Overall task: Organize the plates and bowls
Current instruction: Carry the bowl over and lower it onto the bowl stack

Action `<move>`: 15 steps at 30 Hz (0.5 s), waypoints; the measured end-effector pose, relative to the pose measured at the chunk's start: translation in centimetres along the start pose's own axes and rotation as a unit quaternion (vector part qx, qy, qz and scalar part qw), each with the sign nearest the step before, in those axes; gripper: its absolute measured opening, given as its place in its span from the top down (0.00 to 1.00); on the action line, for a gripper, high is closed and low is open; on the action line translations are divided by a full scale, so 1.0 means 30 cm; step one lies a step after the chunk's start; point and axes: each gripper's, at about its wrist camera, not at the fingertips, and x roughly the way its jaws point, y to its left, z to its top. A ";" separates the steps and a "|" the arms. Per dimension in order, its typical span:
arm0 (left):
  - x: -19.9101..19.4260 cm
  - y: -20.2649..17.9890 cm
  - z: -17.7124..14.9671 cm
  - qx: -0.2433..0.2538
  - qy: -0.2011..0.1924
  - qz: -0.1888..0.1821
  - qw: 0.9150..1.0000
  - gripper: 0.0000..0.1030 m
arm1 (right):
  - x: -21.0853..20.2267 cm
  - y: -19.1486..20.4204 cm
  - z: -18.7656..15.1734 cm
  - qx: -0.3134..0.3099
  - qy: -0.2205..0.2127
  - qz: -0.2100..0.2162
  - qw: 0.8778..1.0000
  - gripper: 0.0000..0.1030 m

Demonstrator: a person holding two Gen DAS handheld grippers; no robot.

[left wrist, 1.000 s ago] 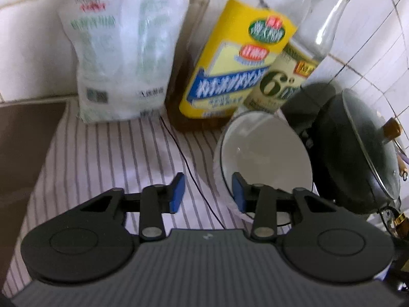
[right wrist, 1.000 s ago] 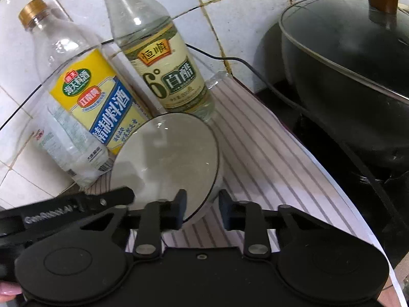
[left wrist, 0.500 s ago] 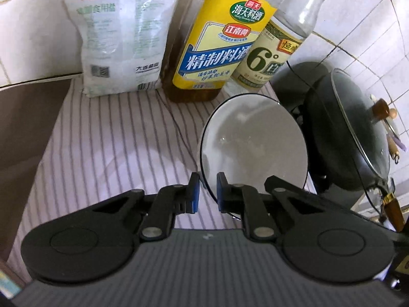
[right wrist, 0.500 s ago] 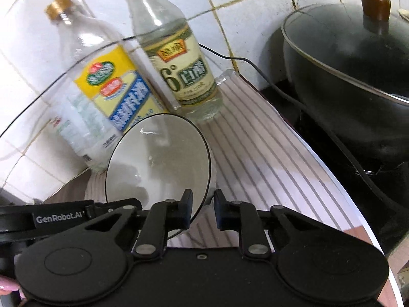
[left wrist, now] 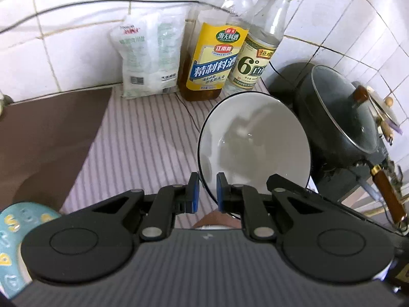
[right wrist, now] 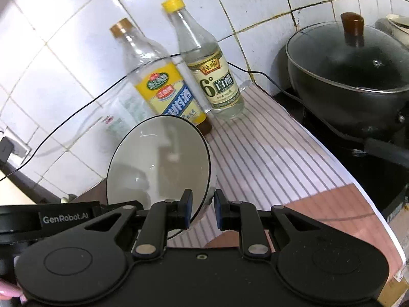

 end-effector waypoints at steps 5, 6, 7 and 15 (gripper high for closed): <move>-0.072 0.021 -0.066 -0.004 0.011 0.000 1.000 0.88 | -0.076 0.029 -0.041 -0.005 -0.004 0.011 1.000 0.78; -0.083 0.025 -0.081 -0.007 0.012 -0.001 1.000 0.88 | -0.092 0.035 -0.050 -0.007 -0.003 0.012 1.000 0.78; -0.096 0.027 -0.097 -0.007 0.012 -0.003 1.000 0.88 | -0.105 0.040 -0.057 -0.004 -0.002 0.011 1.000 0.78; -0.161 0.041 -0.204 -0.018 0.026 -0.005 0.999 0.88 | -0.183 0.082 -0.124 -0.021 0.017 -0.006 1.000 0.78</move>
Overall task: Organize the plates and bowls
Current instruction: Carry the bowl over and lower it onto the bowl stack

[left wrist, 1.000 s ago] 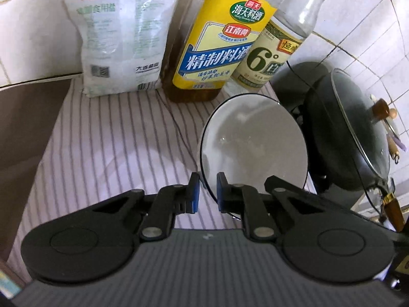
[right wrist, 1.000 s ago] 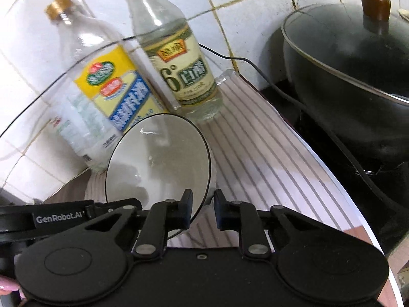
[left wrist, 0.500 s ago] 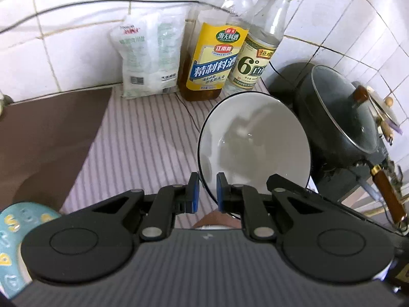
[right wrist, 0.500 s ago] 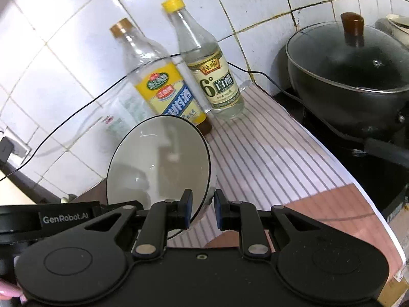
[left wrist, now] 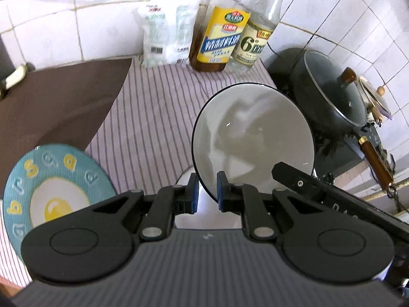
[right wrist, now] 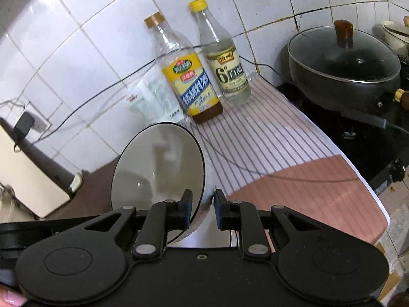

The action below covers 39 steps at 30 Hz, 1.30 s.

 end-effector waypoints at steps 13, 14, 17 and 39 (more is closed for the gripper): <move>0.005 0.002 -0.091 0.003 0.027 0.016 0.999 0.88 | -0.021 0.014 -0.084 -0.033 0.028 -0.023 0.999 0.78; 0.009 0.003 -0.093 0.001 0.029 0.016 0.999 0.88 | -0.020 0.010 -0.086 -0.033 0.030 -0.024 0.999 0.78; 0.012 -0.003 -0.100 0.005 0.029 0.022 0.999 0.88 | -0.013 0.007 -0.093 -0.038 0.033 -0.025 0.998 0.78; 0.064 0.003 -0.110 -0.016 0.055 0.041 0.998 0.87 | 0.053 0.059 -0.126 -0.125 0.031 -0.064 0.990 0.76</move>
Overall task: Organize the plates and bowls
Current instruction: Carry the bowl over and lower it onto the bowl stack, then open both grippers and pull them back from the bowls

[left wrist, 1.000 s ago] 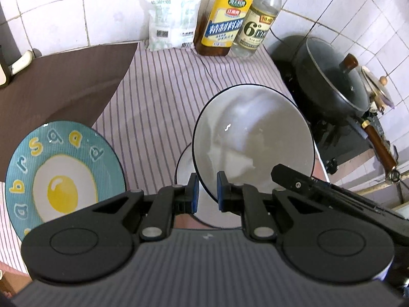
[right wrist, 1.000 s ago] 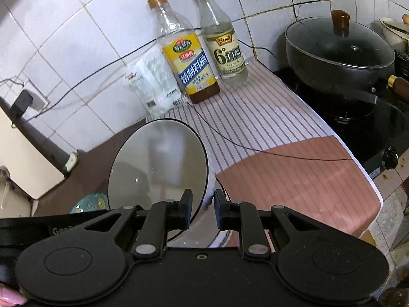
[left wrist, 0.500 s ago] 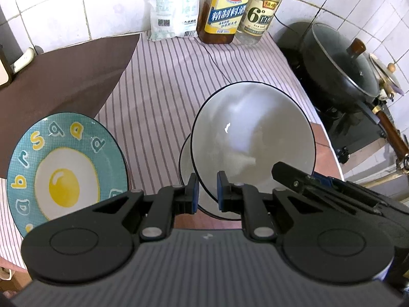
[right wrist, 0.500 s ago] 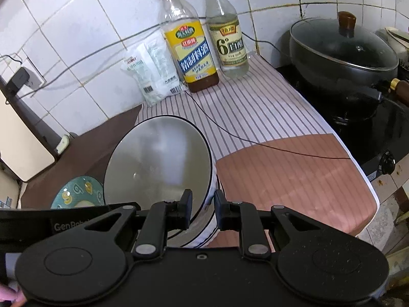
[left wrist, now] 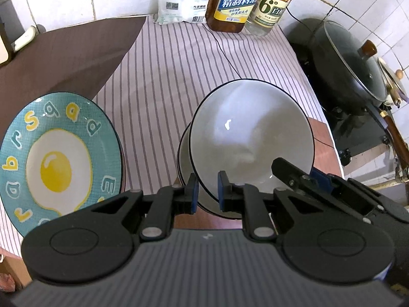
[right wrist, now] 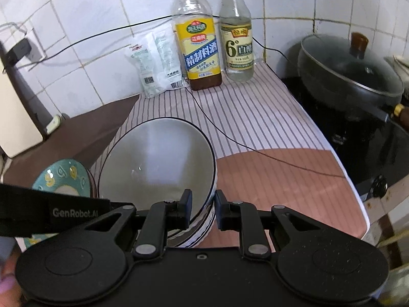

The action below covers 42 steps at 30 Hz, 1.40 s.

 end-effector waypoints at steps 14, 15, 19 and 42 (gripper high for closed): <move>-0.027 -0.009 -0.025 0.020 -0.025 0.040 0.999 0.84 | 0.043 -0.001 -0.049 -0.018 -0.020 0.003 1.000 0.73; -0.027 -0.010 -0.026 0.024 -0.027 0.042 0.998 0.84 | 0.048 -0.003 -0.051 -0.015 -0.017 0.005 1.000 0.73; -0.022 -0.010 -0.035 0.029 -0.030 0.043 0.998 0.84 | 0.048 0.006 -0.062 -0.021 -0.016 0.005 1.000 0.73; -0.271 0.054 -0.191 0.080 -0.112 -0.040 0.990 0.68 | -0.194 0.062 -0.160 -0.112 -0.030 -0.009 0.993 0.47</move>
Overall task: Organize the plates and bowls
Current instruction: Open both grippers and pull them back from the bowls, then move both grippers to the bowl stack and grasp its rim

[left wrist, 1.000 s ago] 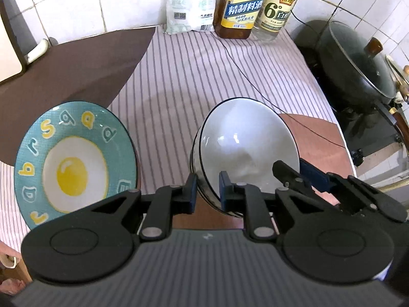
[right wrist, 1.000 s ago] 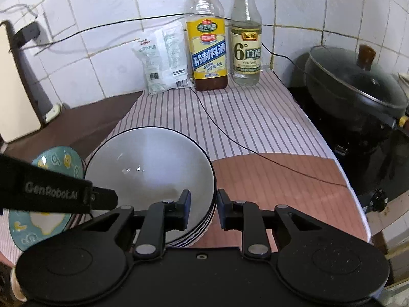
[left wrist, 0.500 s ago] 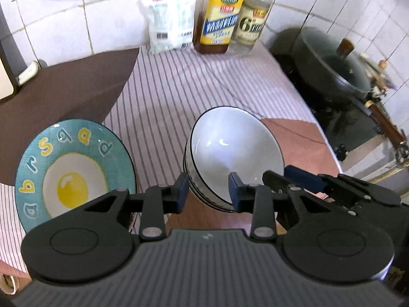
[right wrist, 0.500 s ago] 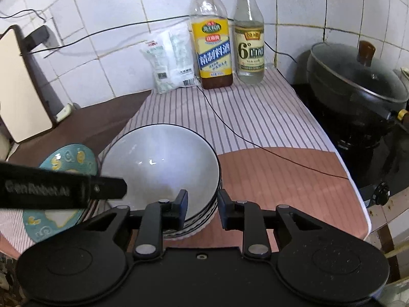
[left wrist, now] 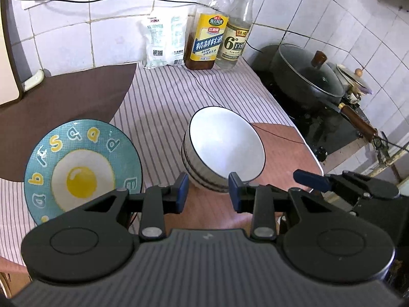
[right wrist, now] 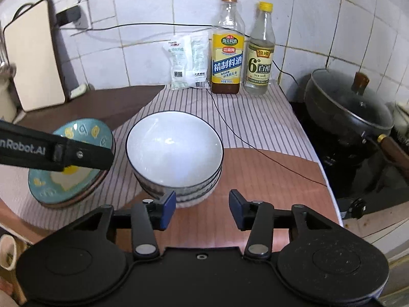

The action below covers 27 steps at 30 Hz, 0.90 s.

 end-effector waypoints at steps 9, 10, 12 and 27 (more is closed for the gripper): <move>-0.017 0.020 -0.061 0.009 -0.022 -0.020 1.000 0.68 | 0.006 -0.006 -0.066 -0.012 0.001 0.002 1.000 0.40; -0.012 0.021 -0.066 0.011 -0.024 -0.020 0.999 0.68 | 0.012 -0.010 -0.075 -0.012 -0.002 0.005 1.000 0.39; -0.004 0.023 -0.075 0.014 -0.030 -0.022 0.999 0.68 | 0.027 -0.019 -0.088 -0.012 -0.009 0.013 1.000 0.39; 0.120 0.123 -0.037 -0.090 -0.058 -0.056 0.993 0.55 | 0.224 -0.087 -0.191 -0.036 -0.118 0.099 0.987 0.28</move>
